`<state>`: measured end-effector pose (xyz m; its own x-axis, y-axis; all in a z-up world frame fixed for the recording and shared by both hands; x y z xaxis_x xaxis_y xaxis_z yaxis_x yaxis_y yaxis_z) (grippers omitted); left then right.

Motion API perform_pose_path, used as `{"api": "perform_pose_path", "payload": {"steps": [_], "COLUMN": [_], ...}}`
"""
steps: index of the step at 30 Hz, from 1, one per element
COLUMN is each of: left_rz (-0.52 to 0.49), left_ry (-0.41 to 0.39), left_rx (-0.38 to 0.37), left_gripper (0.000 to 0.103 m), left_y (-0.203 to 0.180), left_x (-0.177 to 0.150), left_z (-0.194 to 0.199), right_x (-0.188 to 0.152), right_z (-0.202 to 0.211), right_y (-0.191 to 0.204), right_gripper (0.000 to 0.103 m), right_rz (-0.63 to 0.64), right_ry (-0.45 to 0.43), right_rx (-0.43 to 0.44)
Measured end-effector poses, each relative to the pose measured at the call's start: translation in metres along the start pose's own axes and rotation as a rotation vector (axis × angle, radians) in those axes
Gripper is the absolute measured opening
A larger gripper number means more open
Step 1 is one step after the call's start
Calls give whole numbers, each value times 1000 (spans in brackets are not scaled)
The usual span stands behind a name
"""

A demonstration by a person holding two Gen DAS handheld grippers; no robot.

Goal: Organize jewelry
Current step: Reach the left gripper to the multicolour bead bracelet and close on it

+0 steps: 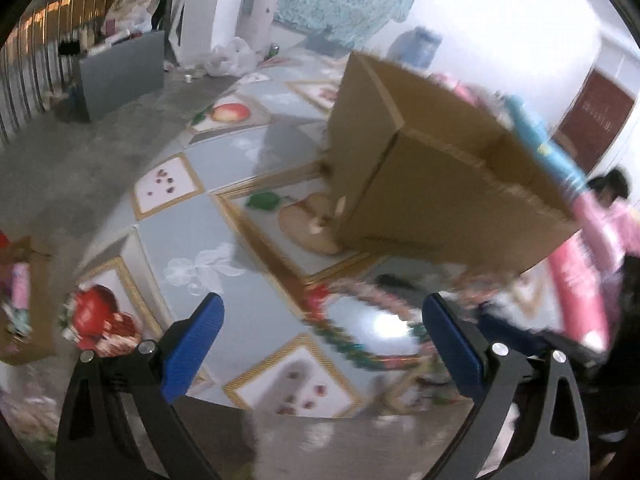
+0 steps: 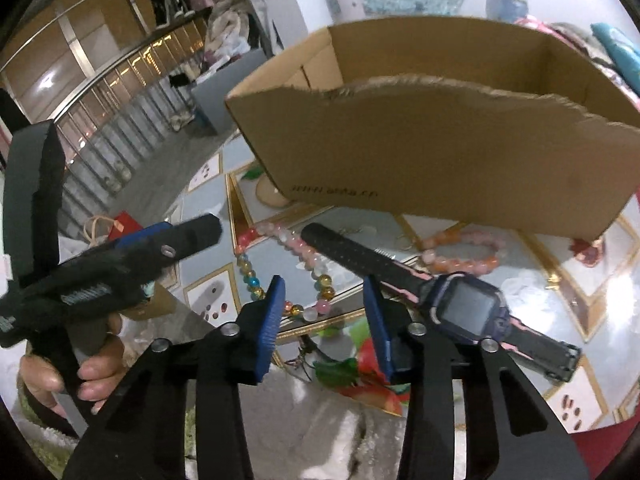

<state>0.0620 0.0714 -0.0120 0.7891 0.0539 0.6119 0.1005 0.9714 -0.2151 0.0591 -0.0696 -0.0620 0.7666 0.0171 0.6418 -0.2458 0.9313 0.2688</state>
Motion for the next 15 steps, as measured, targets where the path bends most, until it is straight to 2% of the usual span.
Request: {"api": "perform_pose_path", "payload": {"steps": [3, 6, 15], "left_rz": [-78, -127, -186], "left_ry": [1, -5, 27], "left_rx": [31, 27, -24], "left_gripper": [97, 95, 45], "left_y": [-3, -5, -6], "left_x": [-2, -2, 0], "left_z": [-8, -13, -26], "right_x": [1, 2, 3], "right_z": [-11, -20, -37], "right_y": [2, 4, 6], "right_gripper": [31, 27, 16], "right_rz": [5, 15, 73], "right_ry": [33, 55, 108], "right_rx": [-2, -5, -32]}}
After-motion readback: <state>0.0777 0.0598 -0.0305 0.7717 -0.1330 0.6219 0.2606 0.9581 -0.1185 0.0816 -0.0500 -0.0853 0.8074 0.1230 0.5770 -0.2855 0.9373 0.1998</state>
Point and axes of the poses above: each gripper's, at about its wrist camera, not at the fingertips, and z roughly against the way its jaws point, y to its left, x to its top, the point moved 3 cm from there along -z, roughly the way its jaws point, and after that the axes turned 2 degrees about -y, right-handed, at the moved point
